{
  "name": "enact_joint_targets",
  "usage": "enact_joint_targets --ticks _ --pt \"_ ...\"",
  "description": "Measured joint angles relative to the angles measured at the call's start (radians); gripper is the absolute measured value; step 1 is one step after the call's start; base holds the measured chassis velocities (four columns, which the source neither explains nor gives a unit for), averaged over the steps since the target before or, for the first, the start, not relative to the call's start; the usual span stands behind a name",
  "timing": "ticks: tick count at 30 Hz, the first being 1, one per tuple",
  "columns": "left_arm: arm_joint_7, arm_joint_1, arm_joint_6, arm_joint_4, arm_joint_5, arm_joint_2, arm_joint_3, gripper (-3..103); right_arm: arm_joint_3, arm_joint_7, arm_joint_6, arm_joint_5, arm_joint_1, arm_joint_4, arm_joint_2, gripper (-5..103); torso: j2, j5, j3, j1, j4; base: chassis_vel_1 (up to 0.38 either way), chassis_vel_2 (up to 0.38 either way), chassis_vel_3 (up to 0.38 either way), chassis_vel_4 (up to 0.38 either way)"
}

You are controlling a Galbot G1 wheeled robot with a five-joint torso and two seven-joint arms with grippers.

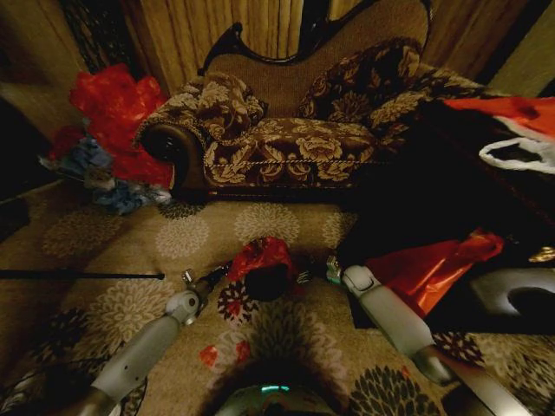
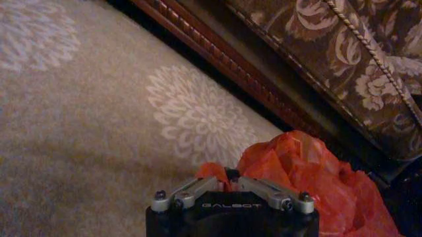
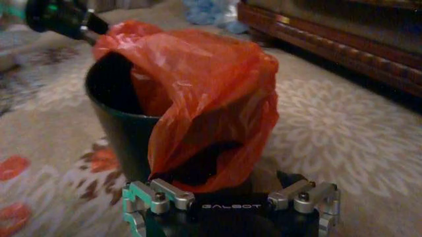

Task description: Place a garbage bag over the trash bin.

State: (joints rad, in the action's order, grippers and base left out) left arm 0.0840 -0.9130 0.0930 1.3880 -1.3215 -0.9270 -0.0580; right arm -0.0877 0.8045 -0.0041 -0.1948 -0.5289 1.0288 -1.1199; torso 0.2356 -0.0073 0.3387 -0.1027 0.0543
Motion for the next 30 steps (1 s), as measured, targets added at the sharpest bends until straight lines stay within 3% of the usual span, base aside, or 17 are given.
enact_joint_targets --ticks 4,5,6,9,19,30 --pt "0.001 0.0 -0.001 0.0 0.003 -0.001 0.002 0 -0.007 0.07 0.03 0.007 0.017 -0.03 -0.001 100 0.0 -0.0001 0.0 0.0 0.0 0.0 0.0 0.0 0.0" --pt "0.003 0.0 -0.002 -0.002 0.008 -0.004 0.003 0 -0.007 0.143 0.057 0.012 0.016 -0.031 0.002 100 0.0 0.0001 0.0 0.0 0.0001 0.0 0.0 0.0 0.0" --pt "0.003 0.0 -0.002 -0.003 0.011 -0.006 0.003 0 -0.005 0.168 0.064 0.013 0.011 -0.024 0.005 100 0.0 -0.0002 0.0 0.0 0.0 0.0 0.0 0.0 0.0" --pt "0.004 0.0 -0.003 -0.003 0.013 -0.009 0.004 0 -0.001 0.204 0.073 0.015 -0.02 0.019 0.018 100 0.0 0.0 0.0 0.0 0.0001 0.0 0.0 0.0 0.0" --pt "0.005 0.001 -0.005 -0.013 0.016 -0.012 0.002 0 0.03 0.153 0.07 0.024 -0.104 0.083 0.024 100 0.0 0.0001 0.0 0.0 0.0002 0.0 0.0 0.0 0.0" --pt "0.007 0.001 -0.007 -0.017 0.016 -0.005 -0.001 0 0.072 0.083 0.024 -0.089 -0.201 0.242 0.108 100 0.0 -0.0002 0.0 0.0 0.0003 0.0 0.0 0.0 0.0"
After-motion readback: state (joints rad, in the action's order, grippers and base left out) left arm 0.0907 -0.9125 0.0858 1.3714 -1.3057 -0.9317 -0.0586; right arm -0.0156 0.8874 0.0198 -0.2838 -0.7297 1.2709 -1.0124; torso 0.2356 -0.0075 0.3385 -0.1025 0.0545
